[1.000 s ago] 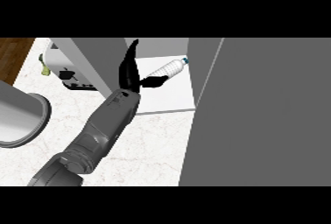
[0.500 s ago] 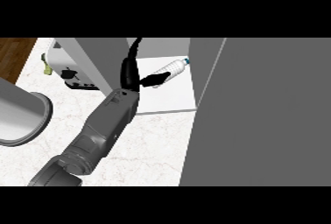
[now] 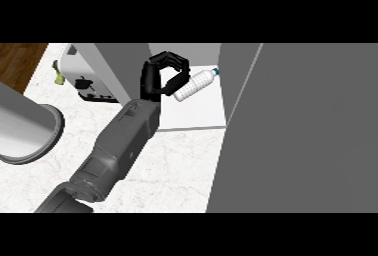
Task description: Pick up the bottled water, place it into the cabinet and close the cabinet
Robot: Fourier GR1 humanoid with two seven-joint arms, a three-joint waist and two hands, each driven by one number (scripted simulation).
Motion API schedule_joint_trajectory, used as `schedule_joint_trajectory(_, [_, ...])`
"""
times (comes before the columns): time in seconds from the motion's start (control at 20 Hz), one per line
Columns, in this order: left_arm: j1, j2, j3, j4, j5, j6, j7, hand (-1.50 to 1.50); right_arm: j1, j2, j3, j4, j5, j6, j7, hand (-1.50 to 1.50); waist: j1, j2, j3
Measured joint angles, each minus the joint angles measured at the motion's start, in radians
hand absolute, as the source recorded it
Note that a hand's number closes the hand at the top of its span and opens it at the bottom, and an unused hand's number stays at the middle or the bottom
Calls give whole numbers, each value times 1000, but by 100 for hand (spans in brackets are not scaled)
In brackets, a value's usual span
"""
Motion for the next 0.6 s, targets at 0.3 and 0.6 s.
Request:
schedule_joint_trajectory(0.3, [34, -1, -66, -68, 50, -172, 19, 150, -3, -6, -25, -5, 1, -12, 14, -150, 14, -3, 0])
schedule_joint_trajectory(0.6, [161, 1, -136, -236, 129, -284, 80, 150, 3, -21, -36, -8, 5, -30, 20, -150, 43, -17, 1])
